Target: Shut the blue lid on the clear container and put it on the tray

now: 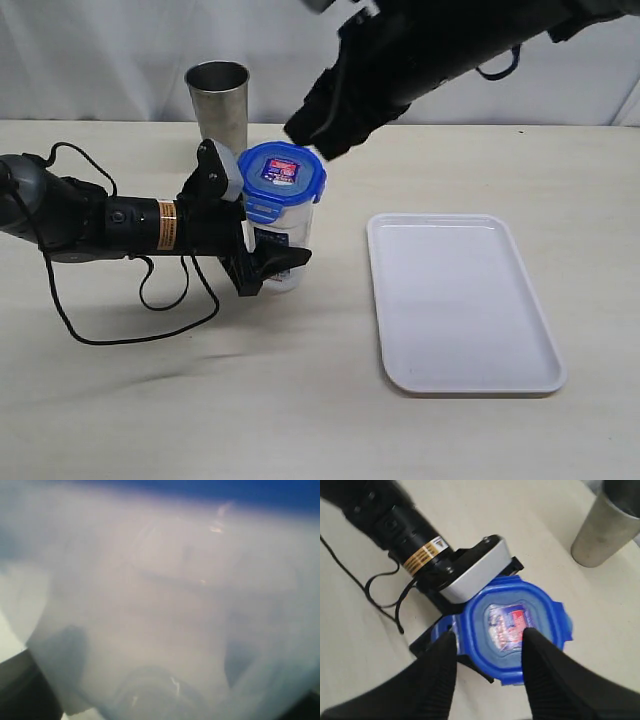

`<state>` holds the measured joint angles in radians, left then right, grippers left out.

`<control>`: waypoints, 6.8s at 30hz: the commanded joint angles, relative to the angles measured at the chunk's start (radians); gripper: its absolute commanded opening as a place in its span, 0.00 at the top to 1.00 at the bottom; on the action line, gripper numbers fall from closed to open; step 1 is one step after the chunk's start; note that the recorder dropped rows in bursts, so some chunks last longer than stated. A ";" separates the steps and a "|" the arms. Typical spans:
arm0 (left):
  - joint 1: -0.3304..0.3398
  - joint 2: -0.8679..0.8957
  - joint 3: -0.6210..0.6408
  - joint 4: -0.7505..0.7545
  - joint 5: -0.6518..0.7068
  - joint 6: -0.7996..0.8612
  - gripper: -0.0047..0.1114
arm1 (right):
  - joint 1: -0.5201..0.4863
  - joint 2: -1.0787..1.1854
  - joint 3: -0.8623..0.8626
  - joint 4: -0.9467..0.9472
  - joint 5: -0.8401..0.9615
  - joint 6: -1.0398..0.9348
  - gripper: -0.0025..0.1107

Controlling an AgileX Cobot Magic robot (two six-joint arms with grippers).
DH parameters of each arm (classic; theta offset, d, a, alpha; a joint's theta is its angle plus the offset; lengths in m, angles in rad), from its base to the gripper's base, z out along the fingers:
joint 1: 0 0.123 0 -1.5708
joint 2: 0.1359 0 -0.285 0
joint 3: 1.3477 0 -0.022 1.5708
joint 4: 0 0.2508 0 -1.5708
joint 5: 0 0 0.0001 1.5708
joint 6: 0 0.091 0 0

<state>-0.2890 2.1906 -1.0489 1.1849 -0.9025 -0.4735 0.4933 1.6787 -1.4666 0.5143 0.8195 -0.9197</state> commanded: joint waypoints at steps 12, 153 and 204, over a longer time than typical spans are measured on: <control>-0.002 -0.006 0.001 0.020 -0.008 0.002 0.96 | 0.218 0.112 0.001 -0.562 -0.141 0.427 0.56; 0.104 -0.006 0.001 0.325 -0.319 0.438 0.96 | -0.086 0.390 -0.005 0.461 0.360 -0.011 0.91; 0.104 -0.006 0.001 0.340 -0.319 0.386 0.96 | -0.077 0.269 -0.132 0.190 0.265 0.051 0.62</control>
<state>-0.1771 2.1967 -1.0505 1.5449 -1.1823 -0.0857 0.3825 1.9531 -1.6033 0.7724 1.0581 -0.8662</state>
